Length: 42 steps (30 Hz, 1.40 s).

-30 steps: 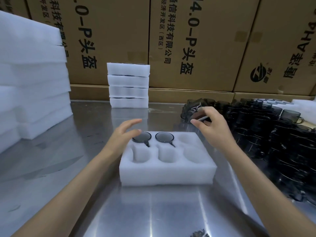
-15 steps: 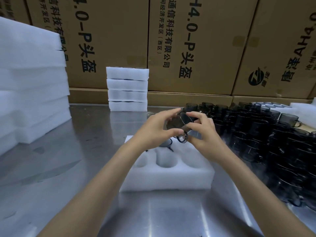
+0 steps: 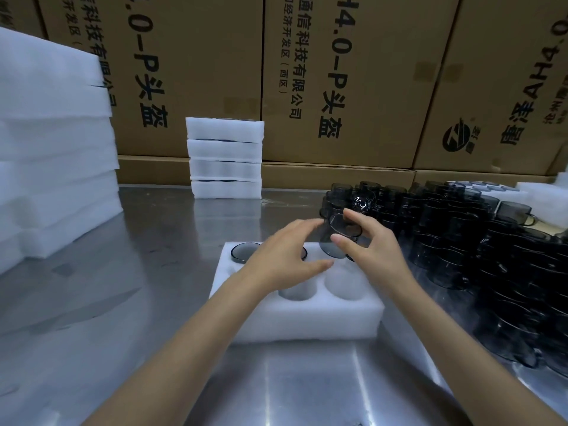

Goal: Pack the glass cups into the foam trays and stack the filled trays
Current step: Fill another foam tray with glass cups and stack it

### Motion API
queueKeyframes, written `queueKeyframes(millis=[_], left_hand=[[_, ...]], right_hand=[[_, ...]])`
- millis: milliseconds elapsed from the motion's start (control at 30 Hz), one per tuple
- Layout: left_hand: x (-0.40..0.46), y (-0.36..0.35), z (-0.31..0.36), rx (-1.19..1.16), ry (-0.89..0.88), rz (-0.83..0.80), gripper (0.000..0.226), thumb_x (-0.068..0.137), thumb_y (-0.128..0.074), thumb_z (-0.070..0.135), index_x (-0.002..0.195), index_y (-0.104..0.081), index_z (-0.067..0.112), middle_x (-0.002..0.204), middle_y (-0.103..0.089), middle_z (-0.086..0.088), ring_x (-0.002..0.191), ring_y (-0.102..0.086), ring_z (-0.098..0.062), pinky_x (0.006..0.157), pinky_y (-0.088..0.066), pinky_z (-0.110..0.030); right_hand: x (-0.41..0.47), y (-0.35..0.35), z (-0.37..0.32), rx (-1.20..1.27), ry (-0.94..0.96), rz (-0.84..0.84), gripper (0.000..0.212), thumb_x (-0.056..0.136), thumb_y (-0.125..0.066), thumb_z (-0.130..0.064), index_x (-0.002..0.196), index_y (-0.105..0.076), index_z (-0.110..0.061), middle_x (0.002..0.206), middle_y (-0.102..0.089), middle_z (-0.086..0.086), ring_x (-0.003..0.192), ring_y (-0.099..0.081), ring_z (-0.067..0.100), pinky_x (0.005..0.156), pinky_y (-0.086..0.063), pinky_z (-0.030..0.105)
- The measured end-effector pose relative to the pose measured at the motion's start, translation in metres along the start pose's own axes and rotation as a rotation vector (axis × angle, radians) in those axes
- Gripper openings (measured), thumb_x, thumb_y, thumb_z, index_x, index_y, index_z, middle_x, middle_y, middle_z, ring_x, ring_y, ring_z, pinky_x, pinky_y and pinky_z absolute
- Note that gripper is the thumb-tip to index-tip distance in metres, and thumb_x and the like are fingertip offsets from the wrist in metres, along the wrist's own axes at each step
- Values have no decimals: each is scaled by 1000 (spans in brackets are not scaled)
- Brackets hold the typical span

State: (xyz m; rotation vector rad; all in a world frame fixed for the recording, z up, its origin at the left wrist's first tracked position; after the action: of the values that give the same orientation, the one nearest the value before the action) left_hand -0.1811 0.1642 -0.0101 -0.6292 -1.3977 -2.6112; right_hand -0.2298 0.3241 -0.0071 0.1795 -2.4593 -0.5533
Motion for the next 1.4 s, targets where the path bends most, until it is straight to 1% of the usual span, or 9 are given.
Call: queueKeyframes(millis=[100, 300, 400, 500, 700, 1000, 1267, 1333, 1400], left_hand=[[-3, -2, 0, 28, 37, -84, 50, 86, -58, 43, 133, -45, 32, 127, -53, 10, 110, -52, -10, 94, -45, -37], [-6, -4, 1, 121, 30, -126, 28, 88, -49, 47, 107, -52, 26, 91, -50, 14, 91, -49, -12, 70, -36, -27], [-6, -4, -2, 55, 45, -141, 46, 85, -54, 48, 128, -45, 34, 117, -54, 13, 111, -49, -11, 83, -40, -27], [-10, -1, 0, 31, 9, -104, 71, 86, -57, 46, 148, -24, 35, 151, -29, 18, 136, -28, -2, 105, -30, -22], [-14, 1, 11, 213, -86, -172, 58, 93, -49, 35, 147, -32, 25, 156, -21, 13, 144, -12, -4, 116, -11, -27], [-12, -4, 1, 155, 47, -247, 51, 91, -47, 41, 141, -43, 33, 149, -32, 23, 141, -19, 1, 107, -24, -24], [-15, -2, 5, 106, 83, -138, 47, 95, -45, 43, 140, -41, 32, 148, -35, 16, 136, -30, -4, 104, -27, -23], [-15, -1, 6, 85, 88, -107, 24, 95, -45, 37, 115, -58, 32, 124, -55, 16, 119, -47, -12, 86, -37, -23], [-15, -1, 9, 125, 70, -87, 17, 92, -45, 31, 86, -55, 20, 89, -56, 9, 93, -49, -17, 68, -39, -30]], right_hand=[[-2, -5, 2, -80, 29, -46, 56, 80, -74, -21, 132, -55, -18, 123, -57, -7, 112, -53, 6, 92, -38, 14], [-1, -6, 5, -198, 7, -78, 55, 78, -74, -36, 129, -57, -24, 112, -57, -13, 107, -54, 7, 92, -43, 25], [0, -4, 6, -220, 11, -105, 57, 79, -71, -40, 131, -55, -25, 113, -56, -14, 109, -53, 6, 88, -38, 20], [-2, 0, 7, -215, 6, -132, 58, 87, -58, -47, 139, -46, -26, 133, -49, -15, 124, -43, 3, 100, -33, 23], [-8, 7, 11, -315, 60, -250, 42, 101, -33, -33, 142, -40, -28, 147, -34, -19, 138, -23, -3, 114, -17, 25], [-8, 7, 19, -560, -55, -470, 42, 101, -34, -32, 143, -37, -33, 150, -27, -22, 140, -26, 7, 114, -25, 41], [-3, -2, 43, -119, -153, -54, 29, 98, -43, -32, 116, -65, -26, 117, -64, -10, 113, -54, 12, 94, -40, 32], [6, -6, 59, -165, -206, -1, 30, 97, -43, -29, 120, -61, -23, 124, -61, -5, 114, -53, 14, 94, -40, 33], [16, -10, 74, -253, -230, 16, 34, 97, -44, -25, 128, -54, -18, 135, -53, 0, 118, -51, 18, 97, -40, 36]])
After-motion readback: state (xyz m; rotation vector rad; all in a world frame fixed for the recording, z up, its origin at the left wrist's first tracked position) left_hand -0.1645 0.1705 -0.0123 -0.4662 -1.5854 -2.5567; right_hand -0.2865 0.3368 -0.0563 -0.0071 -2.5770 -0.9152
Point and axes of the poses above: each hand's wrist, its own x-axis towards the middle knuckle, its own y-axis out of the back of the hand, z = x × y, the point moved 2 cm from there along x, towards the middle knuckle
